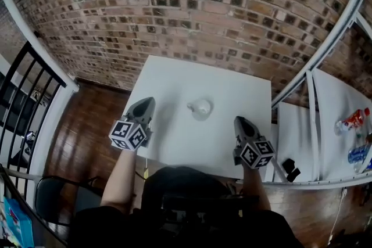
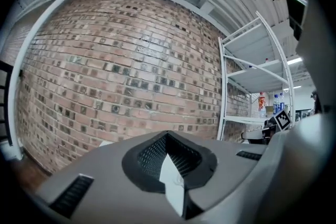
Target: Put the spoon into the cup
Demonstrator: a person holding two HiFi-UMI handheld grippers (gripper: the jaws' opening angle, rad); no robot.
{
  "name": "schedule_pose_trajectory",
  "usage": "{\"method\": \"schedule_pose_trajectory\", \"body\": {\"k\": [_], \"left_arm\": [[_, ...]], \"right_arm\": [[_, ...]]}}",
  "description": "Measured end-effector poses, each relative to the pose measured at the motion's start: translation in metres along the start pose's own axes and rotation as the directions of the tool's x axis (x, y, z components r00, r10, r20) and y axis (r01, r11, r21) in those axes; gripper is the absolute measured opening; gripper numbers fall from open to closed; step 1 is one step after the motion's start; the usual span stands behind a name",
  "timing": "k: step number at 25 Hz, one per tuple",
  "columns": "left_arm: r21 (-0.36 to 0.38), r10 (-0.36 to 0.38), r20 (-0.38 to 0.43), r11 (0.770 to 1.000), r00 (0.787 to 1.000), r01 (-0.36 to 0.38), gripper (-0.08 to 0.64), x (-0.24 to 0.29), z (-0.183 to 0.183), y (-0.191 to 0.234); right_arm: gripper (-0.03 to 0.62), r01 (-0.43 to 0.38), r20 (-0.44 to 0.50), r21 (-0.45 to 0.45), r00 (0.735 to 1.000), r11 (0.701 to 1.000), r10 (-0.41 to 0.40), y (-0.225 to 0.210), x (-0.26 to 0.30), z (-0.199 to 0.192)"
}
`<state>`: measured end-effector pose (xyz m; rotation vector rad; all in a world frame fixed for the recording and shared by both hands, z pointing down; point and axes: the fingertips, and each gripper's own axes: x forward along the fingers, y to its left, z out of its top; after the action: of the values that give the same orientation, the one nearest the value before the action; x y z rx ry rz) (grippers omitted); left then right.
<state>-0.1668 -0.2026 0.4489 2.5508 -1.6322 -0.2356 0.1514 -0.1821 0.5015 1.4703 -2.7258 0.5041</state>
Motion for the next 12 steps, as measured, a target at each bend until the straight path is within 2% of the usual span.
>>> {"method": "schedule_pose_trajectory", "body": {"k": [6, 12], "left_arm": [[0.022, 0.056, 0.020, 0.998, 0.998, -0.056, 0.002, -0.036, 0.006, 0.014], [0.011, 0.103, 0.042, 0.995, 0.994, -0.104, 0.002, -0.068, 0.008, 0.027]], "right_arm": [[0.003, 0.013, 0.003, -0.021, 1.000, 1.000, -0.013, 0.005, -0.002, 0.000], [0.003, 0.032, 0.041, -0.028, 0.999, 0.999, -0.031, 0.006, -0.020, 0.002]]}}
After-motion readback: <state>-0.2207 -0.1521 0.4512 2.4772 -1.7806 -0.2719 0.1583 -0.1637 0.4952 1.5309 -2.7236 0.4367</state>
